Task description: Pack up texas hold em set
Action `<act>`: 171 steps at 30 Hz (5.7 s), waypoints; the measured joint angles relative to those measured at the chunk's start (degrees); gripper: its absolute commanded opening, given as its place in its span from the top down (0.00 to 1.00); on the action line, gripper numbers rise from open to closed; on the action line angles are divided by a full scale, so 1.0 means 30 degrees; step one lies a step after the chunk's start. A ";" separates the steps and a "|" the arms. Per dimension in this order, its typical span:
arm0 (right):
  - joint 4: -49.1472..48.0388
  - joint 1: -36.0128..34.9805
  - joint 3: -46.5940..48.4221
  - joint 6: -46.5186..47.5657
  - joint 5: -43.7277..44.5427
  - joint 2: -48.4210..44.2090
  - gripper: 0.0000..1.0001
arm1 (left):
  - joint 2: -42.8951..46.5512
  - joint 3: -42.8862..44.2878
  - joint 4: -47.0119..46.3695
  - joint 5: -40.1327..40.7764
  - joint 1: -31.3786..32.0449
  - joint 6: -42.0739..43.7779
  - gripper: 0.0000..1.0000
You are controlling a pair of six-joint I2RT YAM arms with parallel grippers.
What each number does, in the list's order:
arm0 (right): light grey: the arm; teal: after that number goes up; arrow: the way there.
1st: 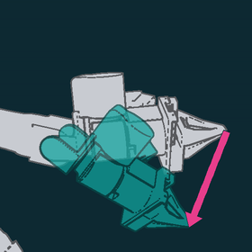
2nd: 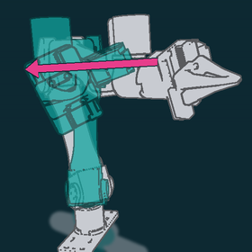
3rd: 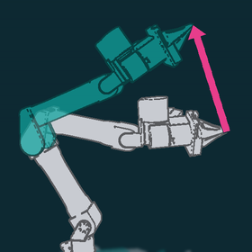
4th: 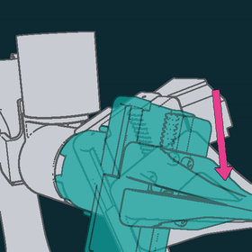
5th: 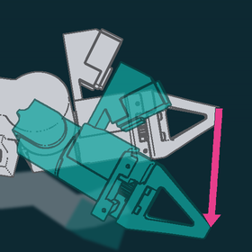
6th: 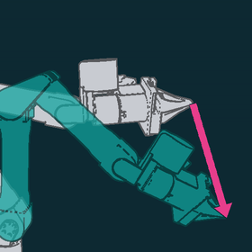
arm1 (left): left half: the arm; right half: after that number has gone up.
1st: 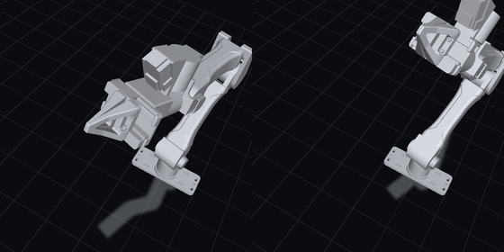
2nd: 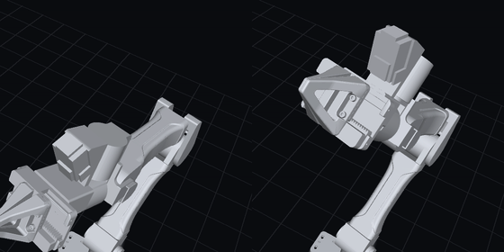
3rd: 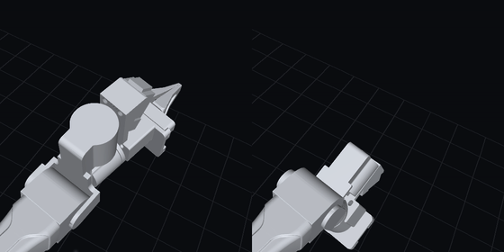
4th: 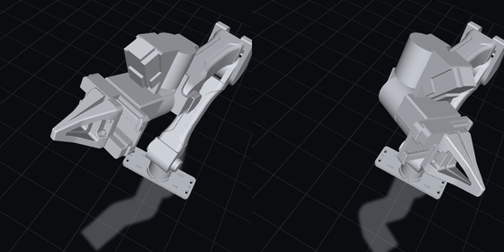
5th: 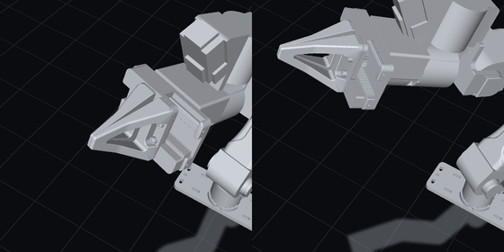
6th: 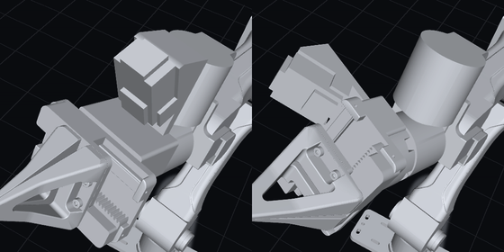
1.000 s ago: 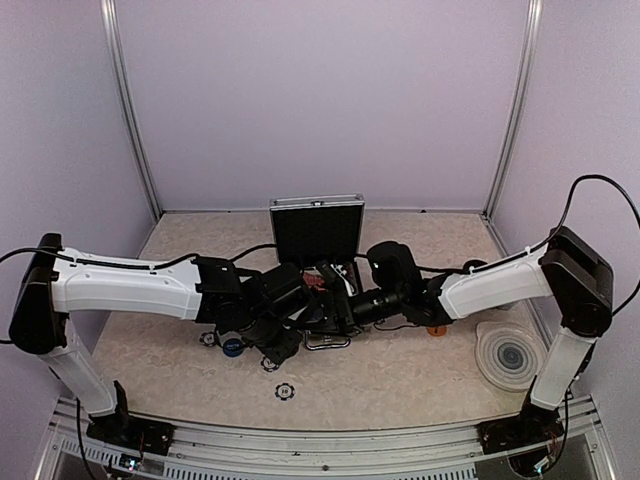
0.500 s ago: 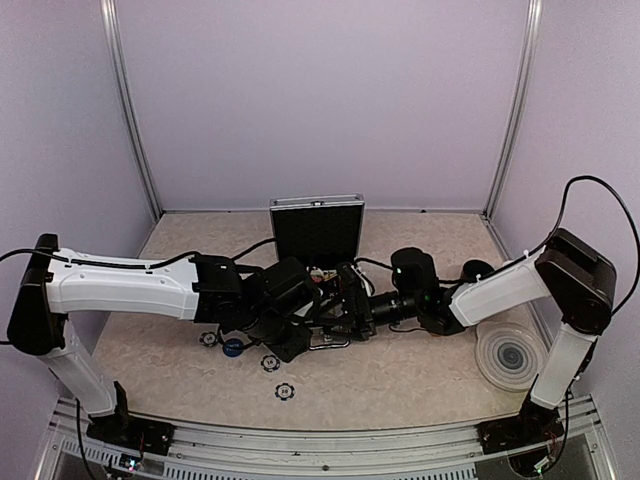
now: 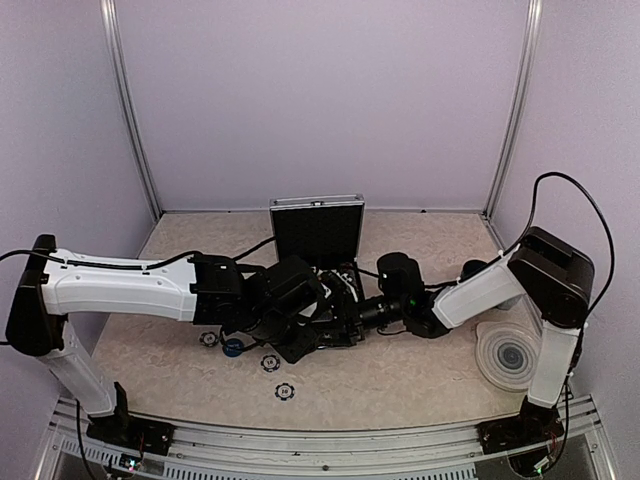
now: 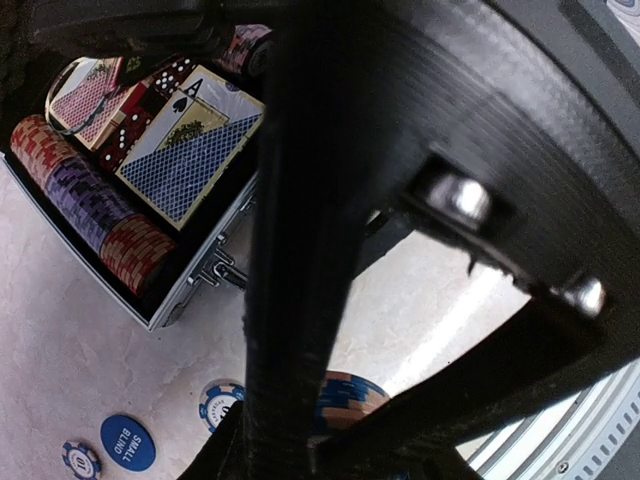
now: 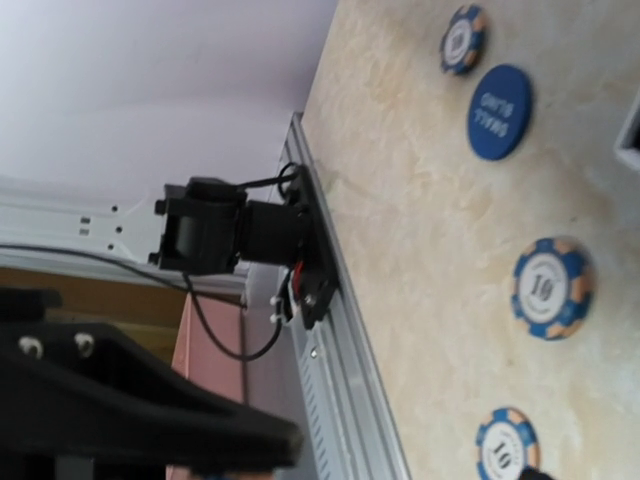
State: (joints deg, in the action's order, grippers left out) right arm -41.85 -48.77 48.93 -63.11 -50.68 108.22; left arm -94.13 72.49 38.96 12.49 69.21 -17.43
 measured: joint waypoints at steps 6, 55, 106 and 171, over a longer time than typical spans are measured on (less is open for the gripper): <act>-0.0299 -0.0219 0.0321 -0.0211 -0.0612 0.0233 0.30 | 0.0000 0.0000 0.0000 0.0007 0.0000 0.0087 1.00; 2.3540 -0.0692 0.7439 2.7897 1.8076 -0.2528 1.00 | 0.7475 -0.5836 -0.1858 -0.2127 -0.9202 -0.3628 0.01; 2.1704 -0.1311 0.7490 2.9157 2.5849 -0.0189 0.24 | 0.6521 -0.6091 -0.2419 -0.2812 -0.9318 -0.4401 0.01; 2.1988 -0.1326 0.7606 2.4706 2.4975 -0.3767 0.01 | 0.1450 -0.8655 -0.1552 -0.2623 -1.3311 -0.5945 0.36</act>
State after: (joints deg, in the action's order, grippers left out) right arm 24.12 -52.75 71.75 11.00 24.25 96.92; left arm -89.78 46.52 34.30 4.62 29.28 -35.27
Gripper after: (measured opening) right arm 0.992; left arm 0.709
